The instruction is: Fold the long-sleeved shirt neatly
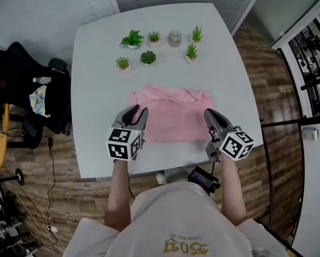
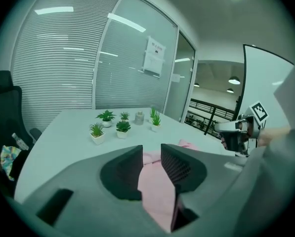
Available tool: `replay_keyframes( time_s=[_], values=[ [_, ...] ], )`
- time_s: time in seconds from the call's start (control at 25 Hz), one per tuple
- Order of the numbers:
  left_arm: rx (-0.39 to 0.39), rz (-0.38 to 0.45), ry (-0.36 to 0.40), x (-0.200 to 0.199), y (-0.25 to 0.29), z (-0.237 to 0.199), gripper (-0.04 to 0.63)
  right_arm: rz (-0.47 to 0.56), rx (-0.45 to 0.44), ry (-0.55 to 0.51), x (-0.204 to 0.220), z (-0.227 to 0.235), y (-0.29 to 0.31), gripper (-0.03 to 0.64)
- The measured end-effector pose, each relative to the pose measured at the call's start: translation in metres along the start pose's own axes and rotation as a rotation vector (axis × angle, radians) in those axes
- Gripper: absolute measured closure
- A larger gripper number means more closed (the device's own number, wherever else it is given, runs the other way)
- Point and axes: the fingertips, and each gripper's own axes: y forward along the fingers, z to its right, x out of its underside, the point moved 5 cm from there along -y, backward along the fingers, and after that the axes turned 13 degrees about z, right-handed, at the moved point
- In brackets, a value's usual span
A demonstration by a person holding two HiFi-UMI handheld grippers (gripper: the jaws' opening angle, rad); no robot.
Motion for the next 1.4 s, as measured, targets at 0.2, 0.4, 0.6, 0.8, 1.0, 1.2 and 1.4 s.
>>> replay_keyframes(
  time_s=[0.2, 0.4, 0.6, 0.8, 1.0, 1.2, 1.4],
  values=[
    [-0.039, 0.094, 0.042, -0.012, -0.025, 0.018, 0.566, -0.016, -0.079, -0.070, 0.000, -0.030, -0.013, 0.606],
    [-0.017, 0.137, 0.023, -0.017, -0.039, 0.036, 0.586, -0.011, -0.108, -0.151, -0.004, -0.055, -0.024, 0.606],
    [0.026, 0.124, 0.007, -0.020, -0.044, 0.045, 0.588, 0.007, -0.091, -0.216, -0.013, -0.068, -0.031, 0.606],
    [0.026, 0.130, 0.008, -0.023, -0.050, 0.050, 0.588, 0.019, -0.021, -0.290, -0.017, -0.066, -0.037, 0.606],
    [0.024, 0.125, -0.004, -0.020, -0.050, 0.051, 0.588, 0.017, -0.024, -0.298, -0.017, -0.065, -0.039, 0.606],
    [0.029, 0.118, -0.008, -0.019, -0.048, 0.055, 0.588, 0.018, -0.007, -0.288, -0.017, -0.059, -0.044, 0.607],
    [0.037, 0.114, -0.013, -0.016, -0.044, 0.058, 0.588, 0.022, 0.003, -0.286, -0.018, -0.052, -0.049, 0.606]
  ],
)
